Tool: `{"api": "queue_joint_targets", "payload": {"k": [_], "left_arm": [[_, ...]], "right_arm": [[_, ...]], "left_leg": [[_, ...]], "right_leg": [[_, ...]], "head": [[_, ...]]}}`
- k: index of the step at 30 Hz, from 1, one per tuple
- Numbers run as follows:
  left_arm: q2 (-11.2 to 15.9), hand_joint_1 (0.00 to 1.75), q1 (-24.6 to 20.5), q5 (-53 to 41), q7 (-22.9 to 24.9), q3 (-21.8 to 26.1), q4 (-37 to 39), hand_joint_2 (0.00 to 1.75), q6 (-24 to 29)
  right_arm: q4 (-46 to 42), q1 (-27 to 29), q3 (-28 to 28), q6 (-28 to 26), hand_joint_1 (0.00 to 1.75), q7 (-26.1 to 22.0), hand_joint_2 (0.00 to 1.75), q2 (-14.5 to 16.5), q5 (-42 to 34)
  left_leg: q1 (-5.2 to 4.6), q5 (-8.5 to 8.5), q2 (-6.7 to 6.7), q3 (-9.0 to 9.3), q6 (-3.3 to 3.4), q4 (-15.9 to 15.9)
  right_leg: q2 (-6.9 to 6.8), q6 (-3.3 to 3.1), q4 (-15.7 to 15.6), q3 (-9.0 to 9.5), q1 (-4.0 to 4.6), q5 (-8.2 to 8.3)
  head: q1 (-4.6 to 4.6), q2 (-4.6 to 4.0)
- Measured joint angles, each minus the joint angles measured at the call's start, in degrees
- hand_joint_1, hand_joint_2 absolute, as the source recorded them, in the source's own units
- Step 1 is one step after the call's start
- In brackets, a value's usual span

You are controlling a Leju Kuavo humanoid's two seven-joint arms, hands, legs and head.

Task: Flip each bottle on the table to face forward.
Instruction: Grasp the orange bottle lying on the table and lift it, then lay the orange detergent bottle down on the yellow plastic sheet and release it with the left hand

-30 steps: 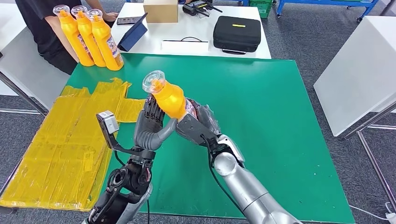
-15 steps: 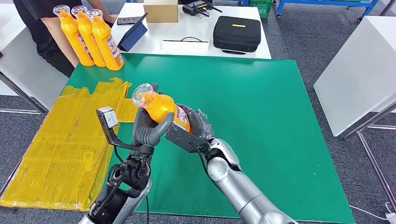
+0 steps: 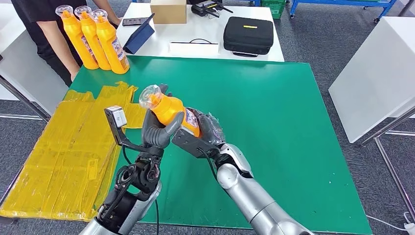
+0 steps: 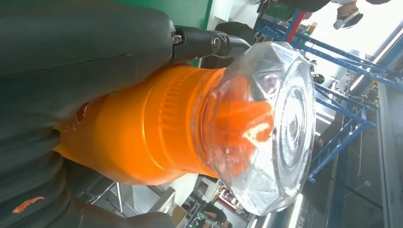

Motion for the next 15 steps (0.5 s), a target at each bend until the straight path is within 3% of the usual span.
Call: {"api": "queue_joint_targets", "payload": {"k": [15], "left_arm": [[-0.1, 0.0, -3.0, -0.8, 0.6, -1.7, 2.8, 1.75, 1.1]], "right_arm": [[-0.9, -0.6, -0.8, 0.2, 1.75, 2.0, 1.75, 0.0, -1.4]], "left_leg": [[0.0, 0.01, -0.01, 0.0, 0.01, 0.0]], "right_leg": [[-0.01, 0.0, 0.0, 0.0, 0.0, 0.0]], "head": [[0.01, 0.0]]}}
